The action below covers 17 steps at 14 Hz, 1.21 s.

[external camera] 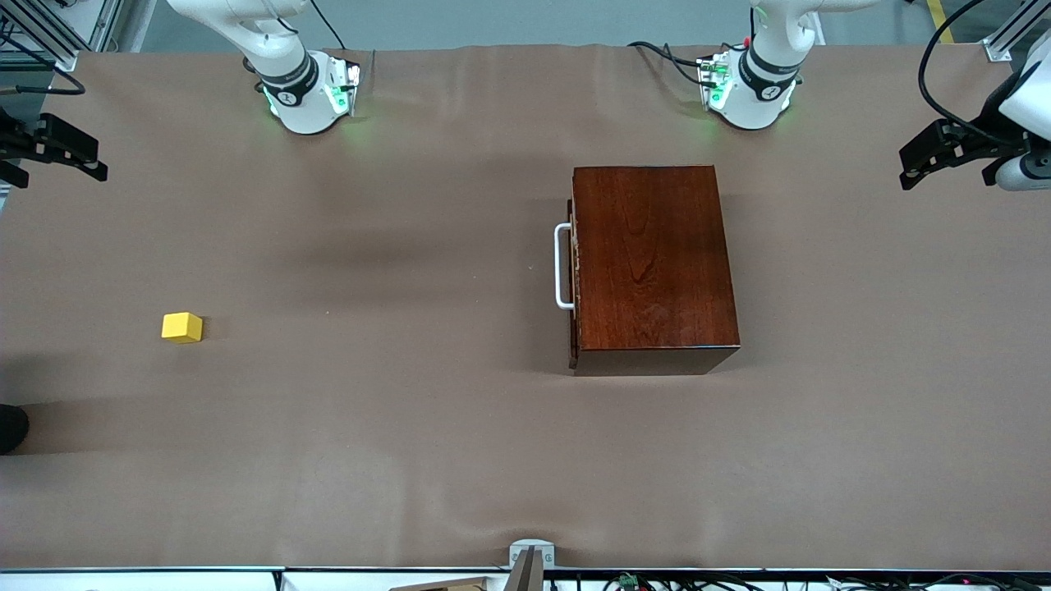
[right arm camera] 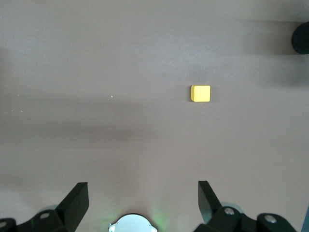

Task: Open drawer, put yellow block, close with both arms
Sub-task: 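Reach the left gripper to the white handle of the wooden drawer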

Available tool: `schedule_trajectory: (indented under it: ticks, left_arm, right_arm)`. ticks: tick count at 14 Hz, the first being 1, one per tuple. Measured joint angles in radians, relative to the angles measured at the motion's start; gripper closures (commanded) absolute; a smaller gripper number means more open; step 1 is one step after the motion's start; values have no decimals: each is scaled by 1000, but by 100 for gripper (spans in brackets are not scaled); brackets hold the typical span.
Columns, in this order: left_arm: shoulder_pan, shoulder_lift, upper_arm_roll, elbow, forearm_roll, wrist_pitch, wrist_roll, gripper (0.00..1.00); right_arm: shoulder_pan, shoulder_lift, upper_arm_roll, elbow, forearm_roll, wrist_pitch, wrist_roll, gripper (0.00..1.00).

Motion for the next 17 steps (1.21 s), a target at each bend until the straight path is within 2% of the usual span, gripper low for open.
schedule_trajectory:
  ticks: [11, 14, 17]
  left_arm:
    - [-8, 14, -14, 7, 0, 2, 0, 0]
    - [-40, 55, -82, 11, -1, 13, -45, 0]
    - [-99, 142, -179, 65, -1, 36, -213, 0]
  right_arm:
    - [0, 0, 0, 0, 0, -1, 0, 0]
    - [0, 0, 0, 0, 0, -2, 0, 0]
    - [0, 0, -1, 0, 0, -2, 0, 0]
